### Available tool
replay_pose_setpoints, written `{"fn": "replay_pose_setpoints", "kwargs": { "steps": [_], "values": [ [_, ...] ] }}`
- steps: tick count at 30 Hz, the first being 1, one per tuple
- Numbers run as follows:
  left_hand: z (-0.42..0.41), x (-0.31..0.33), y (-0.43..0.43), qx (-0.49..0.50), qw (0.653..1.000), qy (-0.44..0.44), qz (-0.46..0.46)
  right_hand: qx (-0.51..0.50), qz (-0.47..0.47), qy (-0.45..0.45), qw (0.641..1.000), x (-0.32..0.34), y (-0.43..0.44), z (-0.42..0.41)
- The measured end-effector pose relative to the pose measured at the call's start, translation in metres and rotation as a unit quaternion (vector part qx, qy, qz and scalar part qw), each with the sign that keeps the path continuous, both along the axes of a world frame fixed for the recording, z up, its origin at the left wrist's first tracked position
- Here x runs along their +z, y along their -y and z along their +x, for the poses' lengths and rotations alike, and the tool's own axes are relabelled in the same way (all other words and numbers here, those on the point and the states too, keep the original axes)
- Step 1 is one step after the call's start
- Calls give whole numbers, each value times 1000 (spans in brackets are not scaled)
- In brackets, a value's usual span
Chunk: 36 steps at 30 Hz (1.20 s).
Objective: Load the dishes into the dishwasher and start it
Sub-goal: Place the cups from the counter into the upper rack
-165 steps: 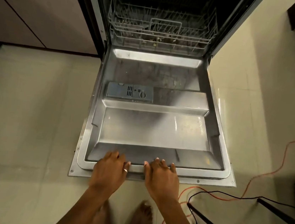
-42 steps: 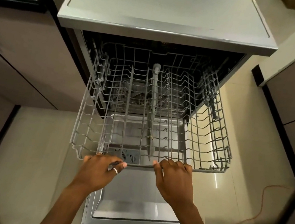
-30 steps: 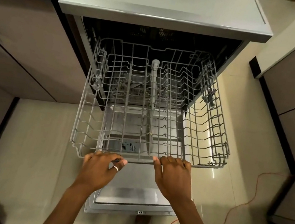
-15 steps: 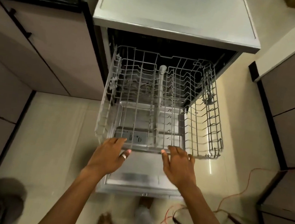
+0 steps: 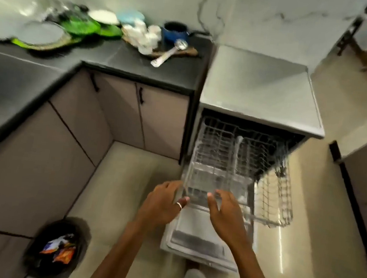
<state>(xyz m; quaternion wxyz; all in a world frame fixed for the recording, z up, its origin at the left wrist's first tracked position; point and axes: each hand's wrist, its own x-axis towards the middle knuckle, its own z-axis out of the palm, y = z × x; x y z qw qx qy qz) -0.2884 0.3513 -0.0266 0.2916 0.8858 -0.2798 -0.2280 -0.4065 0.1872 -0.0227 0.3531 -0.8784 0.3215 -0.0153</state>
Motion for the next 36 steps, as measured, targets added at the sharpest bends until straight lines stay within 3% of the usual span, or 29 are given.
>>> {"fn": "replay_pose_setpoints", "kwargs": {
  "steps": [4, 7, 15, 26, 36],
  "values": [
    [24, 39, -30, 89, 990, -65, -92, 35, 39, 29, 998, 29, -23, 44],
    [52, 56, -43, 113, 983, -87, -111, 55, 65, 53, 995, 49, -34, 82],
    [180, 73, -74, 163, 974, -58, -150, 82, 109, 106, 985, 78, -42, 231],
    [413, 76, -28, 149, 979, -42, -131, 55, 128, 103, 985, 82, -1, 443],
    [571, 50, 7, 121, 979, -96, -131, 59, 68, 64, 994, 76, 37, 578]
  ]
}}
